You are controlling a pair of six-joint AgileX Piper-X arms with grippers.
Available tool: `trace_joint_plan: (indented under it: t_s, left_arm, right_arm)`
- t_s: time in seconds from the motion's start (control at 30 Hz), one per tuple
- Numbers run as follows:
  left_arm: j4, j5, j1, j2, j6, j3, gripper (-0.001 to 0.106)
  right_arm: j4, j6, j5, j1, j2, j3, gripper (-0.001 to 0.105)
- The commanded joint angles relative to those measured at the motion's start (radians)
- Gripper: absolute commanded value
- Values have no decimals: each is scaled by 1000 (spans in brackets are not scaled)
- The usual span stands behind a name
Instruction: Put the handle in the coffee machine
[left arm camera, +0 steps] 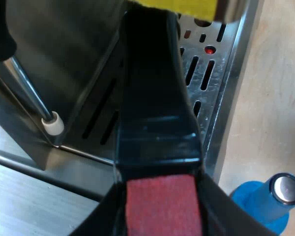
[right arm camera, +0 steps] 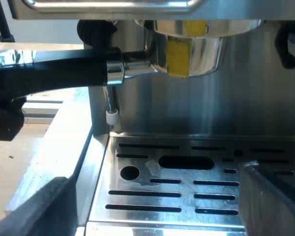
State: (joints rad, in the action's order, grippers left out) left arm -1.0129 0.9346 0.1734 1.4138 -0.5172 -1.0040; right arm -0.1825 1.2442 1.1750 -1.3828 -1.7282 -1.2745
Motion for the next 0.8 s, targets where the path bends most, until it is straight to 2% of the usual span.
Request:
trace_joint_plan:
  t_s: [0.03,0.4,0.8]
  left_arm:
    - [-48,219,-4,-39,50,-14,0]
    - [-95,233,-4,-39,54,-14,0]
    - [-57,250,-4,-39,56,-14,0]
  right_arm:
    - [0,16,9,6,6,-1,70]
    - [0,16,9,6,6,-1,70]
    - [0,16,9,6,6,-1,70]
